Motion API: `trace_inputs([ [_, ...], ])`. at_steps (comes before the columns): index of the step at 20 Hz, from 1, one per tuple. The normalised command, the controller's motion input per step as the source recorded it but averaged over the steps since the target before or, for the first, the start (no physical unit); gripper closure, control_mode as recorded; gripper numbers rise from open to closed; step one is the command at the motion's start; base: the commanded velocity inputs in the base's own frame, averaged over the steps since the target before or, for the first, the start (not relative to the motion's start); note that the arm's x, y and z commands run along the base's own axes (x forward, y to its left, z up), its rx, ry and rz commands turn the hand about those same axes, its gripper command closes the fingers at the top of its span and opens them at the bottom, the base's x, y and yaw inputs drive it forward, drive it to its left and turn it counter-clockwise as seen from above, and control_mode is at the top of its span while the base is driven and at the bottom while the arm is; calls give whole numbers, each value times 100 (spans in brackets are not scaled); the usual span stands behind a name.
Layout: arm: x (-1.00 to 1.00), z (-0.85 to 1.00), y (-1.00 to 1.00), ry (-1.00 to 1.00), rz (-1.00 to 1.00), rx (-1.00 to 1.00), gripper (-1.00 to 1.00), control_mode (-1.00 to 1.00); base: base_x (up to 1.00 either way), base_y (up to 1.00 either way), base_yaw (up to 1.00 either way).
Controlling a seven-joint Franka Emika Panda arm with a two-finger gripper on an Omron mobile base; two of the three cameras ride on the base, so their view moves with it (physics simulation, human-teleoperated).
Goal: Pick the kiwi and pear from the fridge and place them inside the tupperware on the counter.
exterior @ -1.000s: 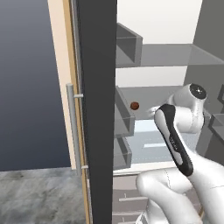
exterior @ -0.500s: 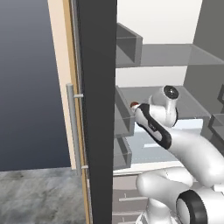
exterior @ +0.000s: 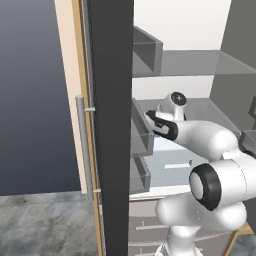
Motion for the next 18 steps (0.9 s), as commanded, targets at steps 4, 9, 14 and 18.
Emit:
trace_inputs([
  [4,48,-17,1,0,-6,0,-100,-100,0,0,0],
  [9,34,-29,-18,0,-14,0,-100,-100,0,0,0],
  [14,37,-28,-24,0,-15,0,-100,-100,0,0,0],
  [18,51,-20,-4,0,-12,0,-100,-100,0,0,0],
])
